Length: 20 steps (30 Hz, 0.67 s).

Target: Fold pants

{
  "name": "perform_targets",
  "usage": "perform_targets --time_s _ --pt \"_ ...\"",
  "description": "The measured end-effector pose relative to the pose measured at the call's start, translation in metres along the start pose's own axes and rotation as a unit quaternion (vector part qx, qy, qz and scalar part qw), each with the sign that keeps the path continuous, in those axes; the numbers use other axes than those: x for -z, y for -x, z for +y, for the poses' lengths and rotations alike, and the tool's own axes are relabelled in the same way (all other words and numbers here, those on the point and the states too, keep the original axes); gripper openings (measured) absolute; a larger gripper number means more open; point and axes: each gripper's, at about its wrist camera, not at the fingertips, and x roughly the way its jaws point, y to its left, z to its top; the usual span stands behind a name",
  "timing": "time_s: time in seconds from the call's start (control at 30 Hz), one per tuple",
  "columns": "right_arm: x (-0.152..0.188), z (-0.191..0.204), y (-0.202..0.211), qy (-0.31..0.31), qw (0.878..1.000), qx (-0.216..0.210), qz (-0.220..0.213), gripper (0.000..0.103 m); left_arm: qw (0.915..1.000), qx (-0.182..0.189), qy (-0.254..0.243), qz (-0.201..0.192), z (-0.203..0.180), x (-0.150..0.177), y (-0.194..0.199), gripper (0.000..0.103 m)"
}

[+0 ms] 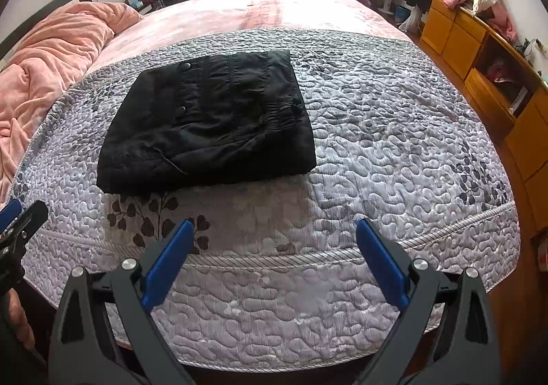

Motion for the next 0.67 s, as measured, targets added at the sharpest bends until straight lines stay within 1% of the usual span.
perform_targets --time_s 0.3,0.5,0.67 --pt "-0.002 -0.0019 0.0012 -0.003 1.0 -0.002 -0.001 0.095 1.0 -0.005 0.001 -0.004 0.0001 -0.0003 0.002 0.099" --pt "-0.002 -0.0029 0.0017 -0.007 1.0 -0.004 0.0 0.095 1.0 0.0 0.0 0.004 -0.001 -0.0005 0.0015 0.099" --pt "-0.0008 -0.0048 0.0022 -0.011 1.0 -0.004 0.0 0.095 1.0 0.004 0.0 0.002 -0.0023 0.0003 0.0025 0.099"
